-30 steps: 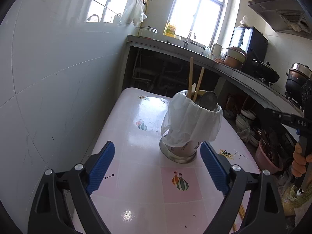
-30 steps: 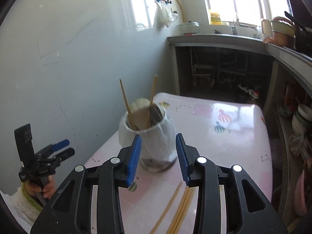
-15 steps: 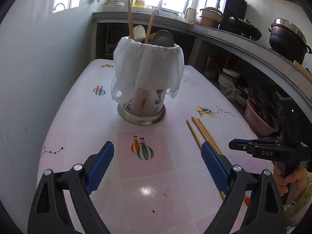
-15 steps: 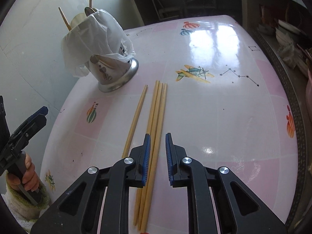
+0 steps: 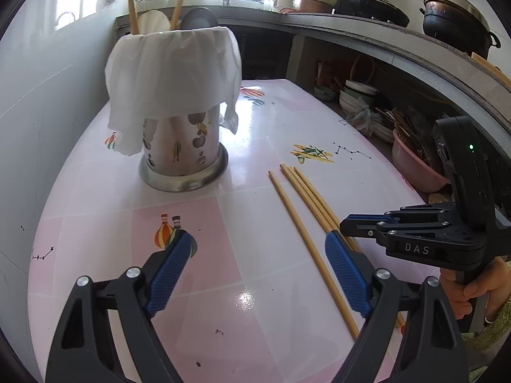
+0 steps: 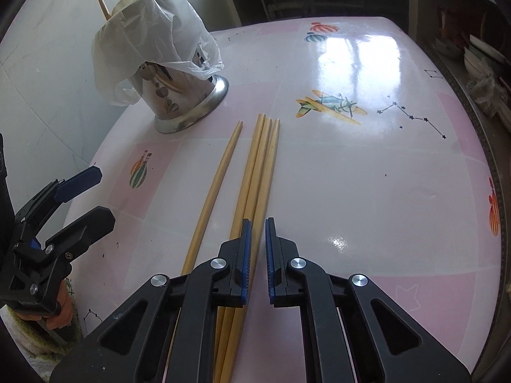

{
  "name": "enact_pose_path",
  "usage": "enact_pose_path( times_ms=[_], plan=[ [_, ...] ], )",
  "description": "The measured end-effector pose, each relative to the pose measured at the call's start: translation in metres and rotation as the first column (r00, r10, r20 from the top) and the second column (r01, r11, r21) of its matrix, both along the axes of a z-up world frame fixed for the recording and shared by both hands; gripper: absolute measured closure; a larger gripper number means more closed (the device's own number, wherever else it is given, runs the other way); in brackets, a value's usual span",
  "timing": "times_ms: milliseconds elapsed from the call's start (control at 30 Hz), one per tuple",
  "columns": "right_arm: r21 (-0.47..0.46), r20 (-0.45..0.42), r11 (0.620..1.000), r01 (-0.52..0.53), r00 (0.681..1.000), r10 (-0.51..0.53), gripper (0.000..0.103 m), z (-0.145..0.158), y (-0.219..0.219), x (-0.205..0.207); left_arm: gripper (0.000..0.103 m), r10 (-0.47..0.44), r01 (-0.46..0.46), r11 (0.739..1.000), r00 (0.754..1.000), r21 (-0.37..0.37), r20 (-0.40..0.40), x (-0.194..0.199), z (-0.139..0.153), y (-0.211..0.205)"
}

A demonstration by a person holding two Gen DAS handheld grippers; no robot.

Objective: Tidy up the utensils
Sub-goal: 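Move both open grippers back toward the remaining wooden chopsticks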

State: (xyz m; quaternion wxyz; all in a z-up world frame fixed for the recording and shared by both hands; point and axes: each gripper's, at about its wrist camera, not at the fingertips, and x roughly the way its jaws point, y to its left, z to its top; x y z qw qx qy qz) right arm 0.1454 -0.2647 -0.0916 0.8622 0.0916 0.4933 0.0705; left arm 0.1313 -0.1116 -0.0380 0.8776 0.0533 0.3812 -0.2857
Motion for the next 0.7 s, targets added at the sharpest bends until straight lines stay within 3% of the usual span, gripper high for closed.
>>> enact_pose_path(
  times_ms=[200,300,533,700],
  plan=[
    [-0.018,0.006,1.0,0.003,1.0,-0.003,0.097,0.0,0.001,0.001,0.049,-0.048,0.048,0.999,0.998,0.012,-0.028,0.006,-0.008,-0.022],
    [-0.021,0.008,1.0,0.012,1.0,-0.012,0.097,-0.001,0.001,0.002,0.056,-0.064,0.065,0.998,0.996,0.01,-0.057,0.009,-0.014,-0.031],
    [-0.026,0.009,0.997,0.068,0.998,-0.067,0.099,-0.001,-0.013,-0.005,0.059,-0.096,0.099,0.995,0.989,0.025,-0.116,0.011,-0.029,-0.049],
    [0.004,0.013,0.995,0.099,0.995,-0.099,0.099,-0.001,-0.023,-0.013,0.073,-0.093,0.101,0.992,0.99,0.075,-0.104,0.008,-0.037,-0.059]
  ],
)
